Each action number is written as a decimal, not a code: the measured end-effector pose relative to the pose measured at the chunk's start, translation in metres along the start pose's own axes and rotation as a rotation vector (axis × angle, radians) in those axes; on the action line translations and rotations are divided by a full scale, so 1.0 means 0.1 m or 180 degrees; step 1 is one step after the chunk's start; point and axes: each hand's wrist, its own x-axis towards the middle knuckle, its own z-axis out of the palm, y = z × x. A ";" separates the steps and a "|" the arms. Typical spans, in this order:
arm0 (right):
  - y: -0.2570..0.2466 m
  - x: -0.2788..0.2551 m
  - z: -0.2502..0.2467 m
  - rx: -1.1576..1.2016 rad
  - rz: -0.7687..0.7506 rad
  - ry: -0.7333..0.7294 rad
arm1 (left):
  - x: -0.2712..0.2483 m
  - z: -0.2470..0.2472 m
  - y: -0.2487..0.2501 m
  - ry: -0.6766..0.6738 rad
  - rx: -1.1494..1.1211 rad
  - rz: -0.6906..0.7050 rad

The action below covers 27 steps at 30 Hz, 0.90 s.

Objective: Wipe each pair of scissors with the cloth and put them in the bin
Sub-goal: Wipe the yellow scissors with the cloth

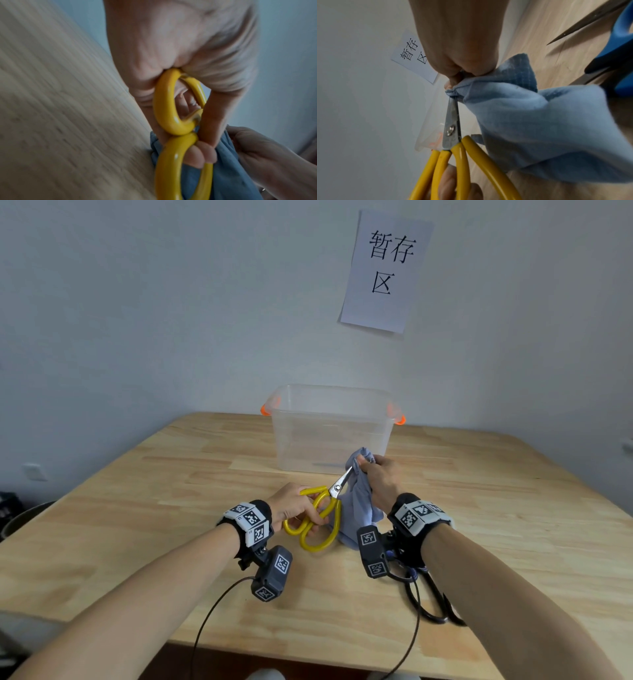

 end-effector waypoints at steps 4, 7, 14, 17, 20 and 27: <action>-0.05 0.02 -0.01 -0.0140 0.0041 0.0138 | -0.04 -0.03 -0.01 0.0044 0.0002 0.0005; -0.07 0.06 -0.07 -0.0038 0.0050 0.0343 | -0.06 -0.03 -0.02 0.0029 -0.0036 0.0006; -0.07 -0.02 -0.10 -0.1089 0.0105 -0.0003 | -0.08 -0.02 0.06 0.0110 -0.0211 0.0158; -0.07 -0.07 -0.07 -0.0995 0.0215 -0.0548 | -0.04 0.03 0.10 0.0146 -0.0243 0.0166; -0.18 -0.15 -0.04 -0.0715 0.0638 -0.1184 | -0.02 0.06 0.10 0.0198 -0.0181 0.0164; -0.33 -0.24 -0.12 -0.0253 0.1029 -0.2080 | -0.01 0.12 0.08 0.0252 -0.0172 0.0103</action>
